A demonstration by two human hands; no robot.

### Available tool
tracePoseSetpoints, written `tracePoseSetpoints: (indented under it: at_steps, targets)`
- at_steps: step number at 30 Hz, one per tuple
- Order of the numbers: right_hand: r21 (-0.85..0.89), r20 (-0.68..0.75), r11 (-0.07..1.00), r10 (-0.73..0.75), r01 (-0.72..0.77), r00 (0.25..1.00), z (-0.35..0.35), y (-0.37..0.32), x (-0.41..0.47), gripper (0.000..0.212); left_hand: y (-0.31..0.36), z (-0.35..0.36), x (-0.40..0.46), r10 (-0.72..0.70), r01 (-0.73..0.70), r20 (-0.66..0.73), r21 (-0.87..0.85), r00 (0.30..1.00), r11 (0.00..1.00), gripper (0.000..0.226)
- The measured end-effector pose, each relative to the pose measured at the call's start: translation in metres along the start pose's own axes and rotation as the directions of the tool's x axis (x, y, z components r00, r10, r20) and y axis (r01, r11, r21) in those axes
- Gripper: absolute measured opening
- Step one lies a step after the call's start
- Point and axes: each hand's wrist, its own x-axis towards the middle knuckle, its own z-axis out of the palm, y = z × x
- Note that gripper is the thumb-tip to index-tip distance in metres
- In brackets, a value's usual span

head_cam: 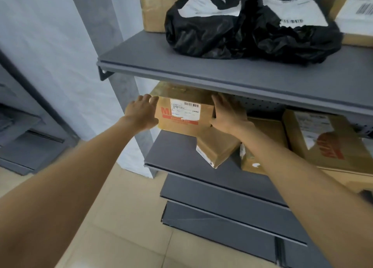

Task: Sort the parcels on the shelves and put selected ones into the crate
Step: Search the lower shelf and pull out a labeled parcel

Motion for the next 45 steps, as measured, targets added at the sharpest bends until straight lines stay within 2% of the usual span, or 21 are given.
tracePoseSetpoints:
  at_steps: [4, 8, 12, 15, 17, 20, 23, 25, 28, 30, 32, 38, 45]
  targets:
    - [0.159, 0.001, 0.982, 0.102, -0.1, 0.995, 0.017, 0.001, 0.021, 0.093, -0.006, 0.014, 0.03, -0.056, 0.045, -0.048, -0.201, 0.997, 0.979, 0.08]
    - [0.339, 0.075, 0.922, 0.175, -0.19, 0.982, 0.035, -0.002, 0.03, 0.107, -0.019, 0.029, 0.054, -0.078, 0.057, -0.039, -0.391, 0.996, 0.919, 0.101]
    - [0.534, 0.039, 0.813, 0.252, -0.233, 0.967, 0.048, -0.012, 0.032, 0.108, -0.024, 0.038, 0.065, -0.089, 0.05, -0.039, -0.582, 0.995, 0.812, 0.084]
    - [0.6, 0.025, 0.761, 0.293, -0.249, 0.956, 0.051, -0.021, 0.034, 0.101, -0.03, 0.035, 0.067, -0.135, 0.065, -0.046, -0.696, 0.99, 0.715, 0.077]
    - [0.638, 0.015, 0.728, 0.314, -0.251, 0.949, 0.048, -0.028, 0.035, 0.086, -0.038, 0.029, 0.065, -0.16, 0.073, -0.046, -0.745, 0.986, 0.663, 0.081]
    - [0.712, -0.011, 0.662, 0.345, -0.235, 0.939, 0.039, -0.042, 0.032, 0.062, -0.057, 0.017, 0.061, -0.22, 0.091, -0.031, -0.848, 0.975, 0.522, 0.079]
    - [0.787, -0.051, 0.586, 0.373, -0.193, 0.926, 0.03, -0.058, 0.025, 0.055, -0.074, 0.005, 0.053, -0.199, 0.08, -0.01, -0.896, 0.98, 0.437, 0.053]
    - [0.832, -0.066, 0.525, 0.414, -0.179, 0.908, 0.027, -0.066, 0.018, 0.054, -0.081, 0.0, 0.044, -0.175, 0.066, 0.006, -0.939, 0.985, 0.339, 0.036]
    - [0.892, -0.02, 0.405, 0.476, -0.199, 0.879, 0.028, -0.074, 0.009, 0.054, -0.088, -0.002, 0.032, -0.162, 0.05, 0.018, -0.979, 0.987, 0.196, 0.033]
    - [0.912, 0.028, 0.346, 0.481, -0.219, 0.876, 0.031, -0.078, 0.003, 0.056, -0.093, -0.001, 0.025, -0.146, 0.062, 0.036, -0.982, 0.989, 0.177, 0.039]
    - [0.914, 0.049, 0.332, 0.477, -0.231, 0.878, 0.034, -0.082, -0.003, 0.048, -0.098, 0.003, 0.022, -0.134, 0.083, 0.06, -0.981, 0.989, 0.174, 0.042]
    - [0.905, 0.007, 0.374, 0.462, -0.202, 0.887, 0.03, -0.085, 0.0, 0.026, -0.095, 0.004, 0.026, -0.131, 0.045, 0.017, -0.975, 0.991, 0.216, 0.035]
    - [0.871, -0.012, 0.44, 0.464, -0.218, 0.886, 0.027, -0.057, 0.023, 0.052, -0.073, 0.016, 0.059, -0.122, 0.002, -0.032, -0.963, 0.992, 0.27, 0.04]
